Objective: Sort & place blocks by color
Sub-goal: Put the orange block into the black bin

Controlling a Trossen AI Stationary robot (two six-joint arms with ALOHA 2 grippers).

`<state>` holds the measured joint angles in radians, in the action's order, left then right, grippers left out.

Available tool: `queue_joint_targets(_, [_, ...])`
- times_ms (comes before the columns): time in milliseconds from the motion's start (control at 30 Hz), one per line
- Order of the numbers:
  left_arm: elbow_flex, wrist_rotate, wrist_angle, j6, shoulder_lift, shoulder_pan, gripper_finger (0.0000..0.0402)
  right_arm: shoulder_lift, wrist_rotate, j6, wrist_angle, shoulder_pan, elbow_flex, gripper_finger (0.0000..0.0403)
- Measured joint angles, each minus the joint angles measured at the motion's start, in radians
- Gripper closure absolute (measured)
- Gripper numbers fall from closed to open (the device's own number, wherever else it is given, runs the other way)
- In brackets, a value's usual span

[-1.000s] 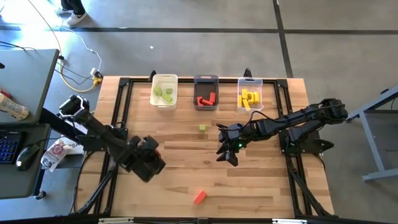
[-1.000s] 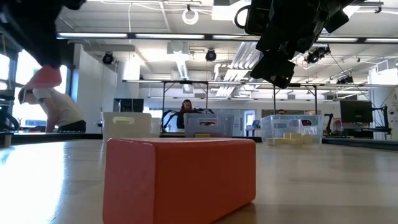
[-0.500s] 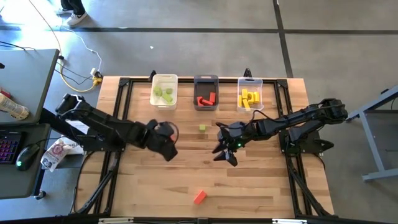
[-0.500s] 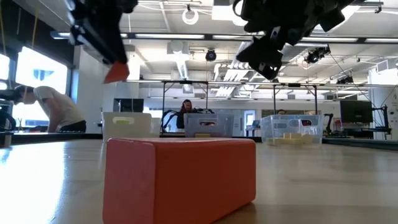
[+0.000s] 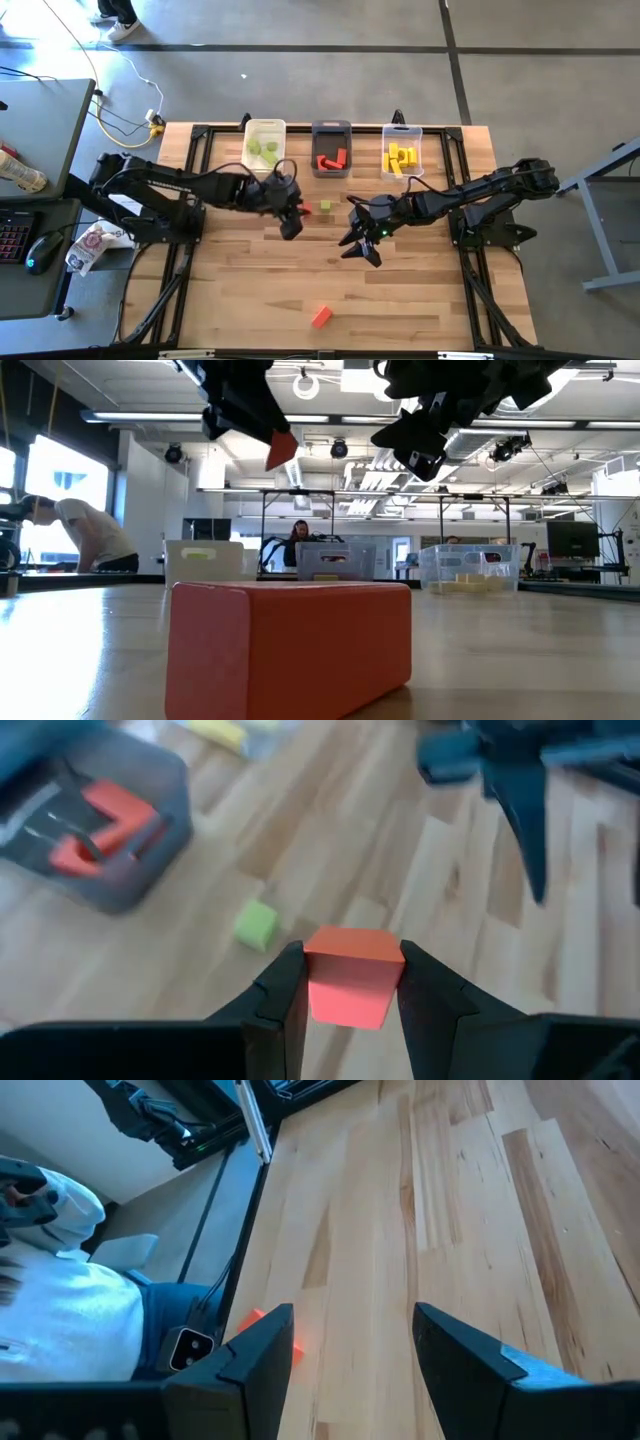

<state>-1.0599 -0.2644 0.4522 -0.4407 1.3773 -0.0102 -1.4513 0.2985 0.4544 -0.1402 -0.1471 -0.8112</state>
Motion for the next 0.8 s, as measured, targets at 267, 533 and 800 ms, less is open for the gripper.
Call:
queue_joint_targets(267, [0.000, 0.036, -0.112, 0.135, 0.000, -0.137, 0.0307, 0.000, -0.011, 0.016, 0.000, 0.000, 0.000, 0.0210])
queue_joint_targets(533, [0.000, 0.088, -0.227, 0.234, 0.040, -0.283, 0.0304, 0.000, -0.090, 0.016, 0.000, 0.000, 0.000, 0.0210])
queue_joint_targets(800, [0.000, 0.130, -0.332, 0.342, 0.116, -0.414, 0.0303, 0.000, -0.116, 0.016, 0.000, 0.001, 0.000, 0.0210])
